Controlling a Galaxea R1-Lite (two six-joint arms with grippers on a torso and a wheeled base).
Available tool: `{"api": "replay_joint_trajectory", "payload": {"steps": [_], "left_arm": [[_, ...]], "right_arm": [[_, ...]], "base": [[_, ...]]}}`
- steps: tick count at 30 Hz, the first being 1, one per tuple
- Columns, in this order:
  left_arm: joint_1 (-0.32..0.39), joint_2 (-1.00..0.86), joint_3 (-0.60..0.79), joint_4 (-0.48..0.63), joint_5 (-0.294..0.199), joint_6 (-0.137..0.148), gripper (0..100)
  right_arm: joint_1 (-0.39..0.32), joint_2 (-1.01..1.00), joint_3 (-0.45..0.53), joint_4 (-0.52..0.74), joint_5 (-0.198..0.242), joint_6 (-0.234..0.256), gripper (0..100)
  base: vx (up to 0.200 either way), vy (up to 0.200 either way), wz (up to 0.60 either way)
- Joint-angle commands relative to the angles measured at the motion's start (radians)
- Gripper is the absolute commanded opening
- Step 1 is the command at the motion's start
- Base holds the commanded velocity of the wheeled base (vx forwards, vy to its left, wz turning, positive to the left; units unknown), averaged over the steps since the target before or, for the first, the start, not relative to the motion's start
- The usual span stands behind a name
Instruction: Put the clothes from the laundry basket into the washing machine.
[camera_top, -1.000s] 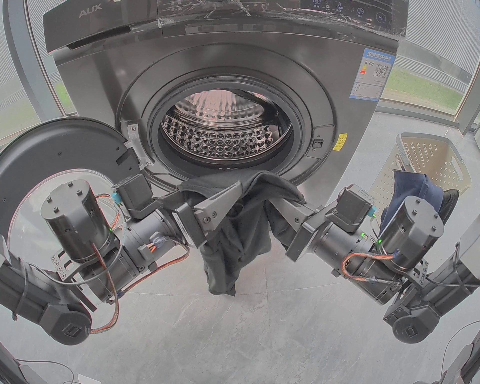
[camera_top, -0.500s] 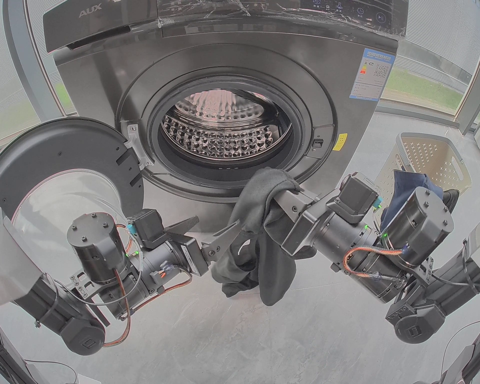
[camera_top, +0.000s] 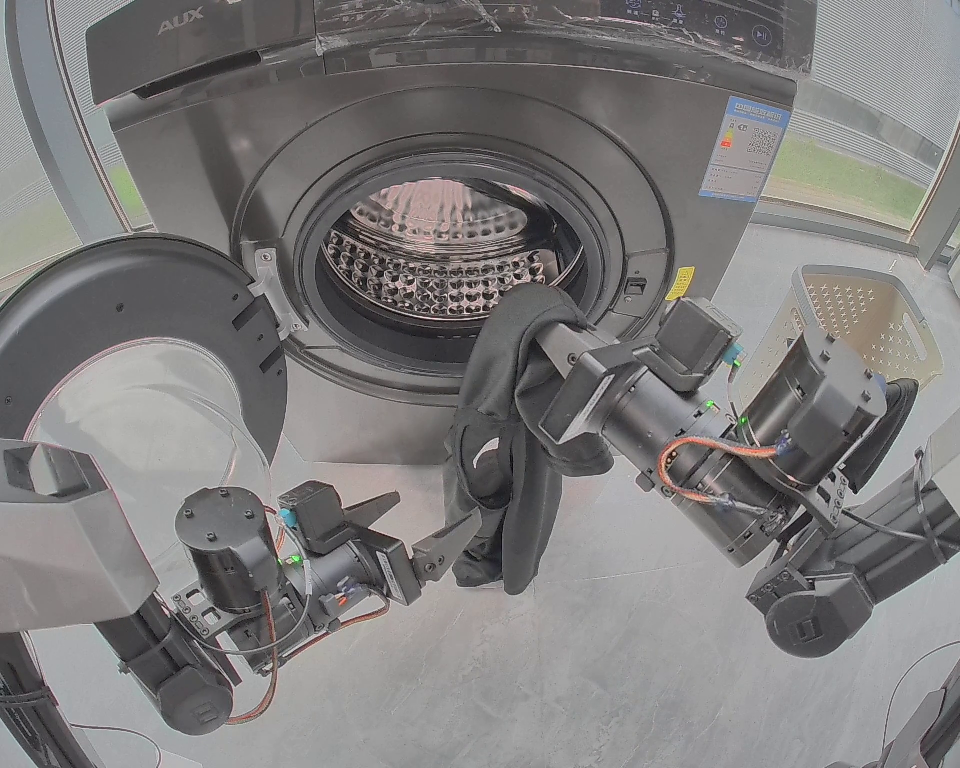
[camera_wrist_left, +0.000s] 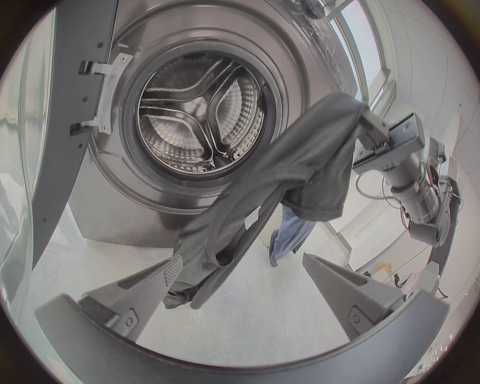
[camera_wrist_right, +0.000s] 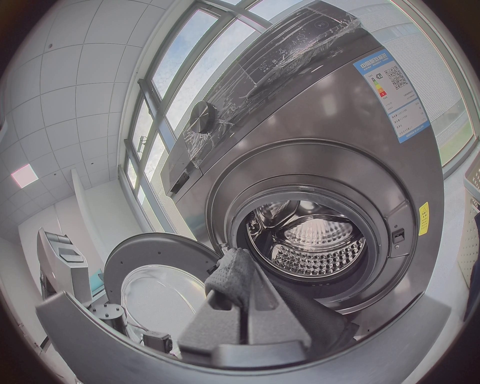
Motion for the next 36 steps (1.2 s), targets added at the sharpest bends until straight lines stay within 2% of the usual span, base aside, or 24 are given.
{"api": "replay_joint_trajectory", "payload": {"steps": [1, 9, 15, 22, 29, 36], "left_arm": [[0.004, 0.044, -0.004, -0.001, 0.001, 0.001, 100], [0.041, 0.176, -0.088, -0.003, 0.007, 0.043, 100], [0.054, 0.213, -0.131, -0.001, -0.001, 0.037, 100], [0.056, 0.316, -0.206, -0.004, -0.001, 0.064, 100], [0.034, 0.374, -0.292, -0.003, -0.015, 0.061, 100], [0.033, 0.443, -0.392, -0.003, -0.006, 0.064, 100]], "right_arm": [[0.001, 0.007, -0.03, 0.01, 0.0, 0.005, 0], [0.016, 0.001, -0.035, 0.012, 0.0, 0.005, 0], [0.015, -0.003, -0.03, 0.006, 0.0, 0.005, 0], [0.024, 0.0, -0.033, 0.002, 0.0, 0.005, 0], [0.026, 0.0, -0.032, 0.001, 0.0, 0.005, 0], [0.032, -0.002, -0.03, -0.001, 0.0, 0.006, 0]], "base": [[0.0, 0.0, 0.0], [0.0, 0.0, 0.0], [0.0, 0.0, 0.0], [0.0, 0.0, 0.0], [0.0, 0.0, 0.0], [0.0, 0.0, 0.0]]}}
